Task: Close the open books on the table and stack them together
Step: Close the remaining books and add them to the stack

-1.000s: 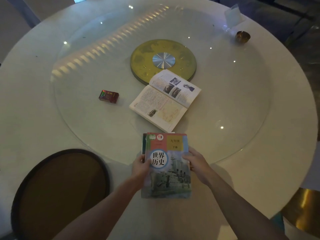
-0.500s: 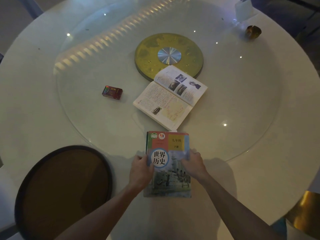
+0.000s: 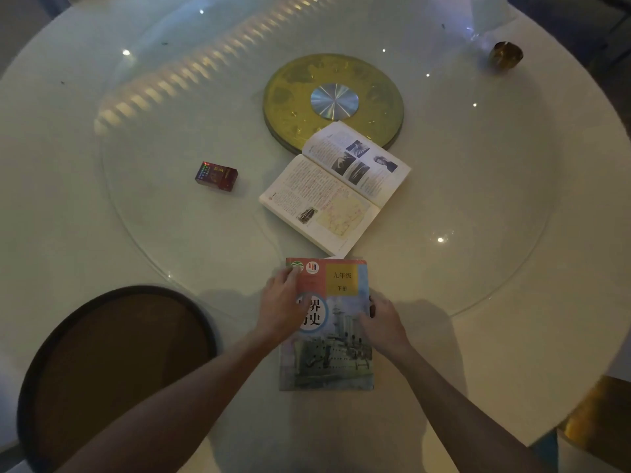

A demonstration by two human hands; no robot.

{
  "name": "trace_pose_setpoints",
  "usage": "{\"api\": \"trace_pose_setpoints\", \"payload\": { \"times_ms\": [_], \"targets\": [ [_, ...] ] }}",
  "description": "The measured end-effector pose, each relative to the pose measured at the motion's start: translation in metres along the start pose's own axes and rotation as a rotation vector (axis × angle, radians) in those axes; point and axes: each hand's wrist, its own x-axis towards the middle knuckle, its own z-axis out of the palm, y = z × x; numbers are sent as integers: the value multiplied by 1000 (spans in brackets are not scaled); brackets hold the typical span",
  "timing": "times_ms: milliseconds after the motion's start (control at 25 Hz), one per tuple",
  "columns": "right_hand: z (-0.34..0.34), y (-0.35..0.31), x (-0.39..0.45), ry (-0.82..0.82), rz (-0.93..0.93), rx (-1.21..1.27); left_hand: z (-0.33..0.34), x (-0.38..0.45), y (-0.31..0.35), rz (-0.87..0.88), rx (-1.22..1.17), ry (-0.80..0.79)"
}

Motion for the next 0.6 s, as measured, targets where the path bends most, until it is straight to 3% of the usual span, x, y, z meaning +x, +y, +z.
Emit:
{"api": "trace_pose_setpoints", "payload": {
  "times_ms": [320,600],
  "targets": [
    [-7,12,2,5,140,144,7,82,37,72,266,-294],
    [-8,12,6,23,116,185,8,99,28,84,207,-376]
  ]
}}
